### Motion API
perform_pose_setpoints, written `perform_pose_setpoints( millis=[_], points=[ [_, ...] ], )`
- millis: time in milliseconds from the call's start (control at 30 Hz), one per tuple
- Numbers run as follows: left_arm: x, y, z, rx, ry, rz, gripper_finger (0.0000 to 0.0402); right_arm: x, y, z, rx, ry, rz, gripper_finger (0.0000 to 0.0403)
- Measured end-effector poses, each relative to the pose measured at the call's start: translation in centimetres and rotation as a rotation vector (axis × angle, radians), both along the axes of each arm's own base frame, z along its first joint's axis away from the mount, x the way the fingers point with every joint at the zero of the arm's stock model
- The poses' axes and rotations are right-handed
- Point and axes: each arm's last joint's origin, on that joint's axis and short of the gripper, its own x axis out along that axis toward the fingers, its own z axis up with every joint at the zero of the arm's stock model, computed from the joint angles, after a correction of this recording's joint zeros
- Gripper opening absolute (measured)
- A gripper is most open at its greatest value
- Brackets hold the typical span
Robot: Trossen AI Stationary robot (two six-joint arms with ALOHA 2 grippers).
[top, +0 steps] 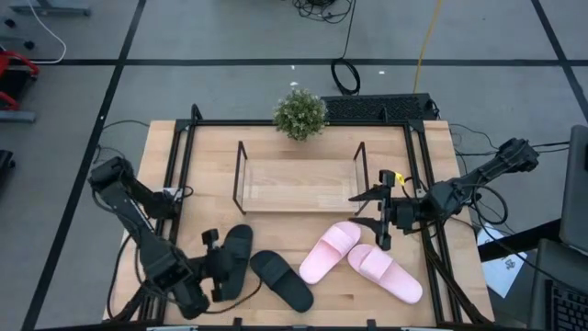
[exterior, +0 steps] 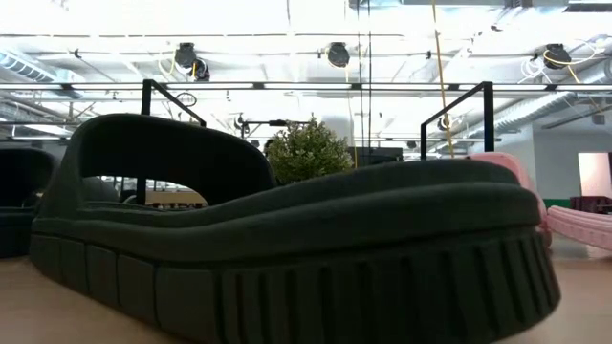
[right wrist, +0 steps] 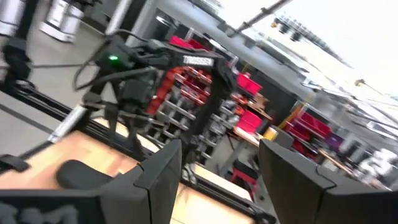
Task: Pick and place slides into the shelf
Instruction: Put the left black slide on the shelf
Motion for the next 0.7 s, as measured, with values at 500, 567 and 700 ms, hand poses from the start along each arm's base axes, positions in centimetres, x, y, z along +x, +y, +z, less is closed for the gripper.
perform_pose_setpoints(
  millis=[500, 567, 700],
  points=[
    [-0.10, 1.02, -0.89, -0.111, 0.164, 0.157, 0.0113, 0.00, -0.15, -0.01, -0.080, 0.004, -0.060, 0.0205],
    [-0.13, 0.94, -0.91, -0.126, 0.170, 0.161, 0.0113, 0.00, -0.16, -0.01, -0.087, 0.004, -0.061, 0.0205],
    [-0.06, 0.92, -0.91, -0.150, 0.175, 0.174, 0.0113, 0.00, -0.15, -0.01, -0.087, 0.004, -0.061, 0.0205]
  ],
)
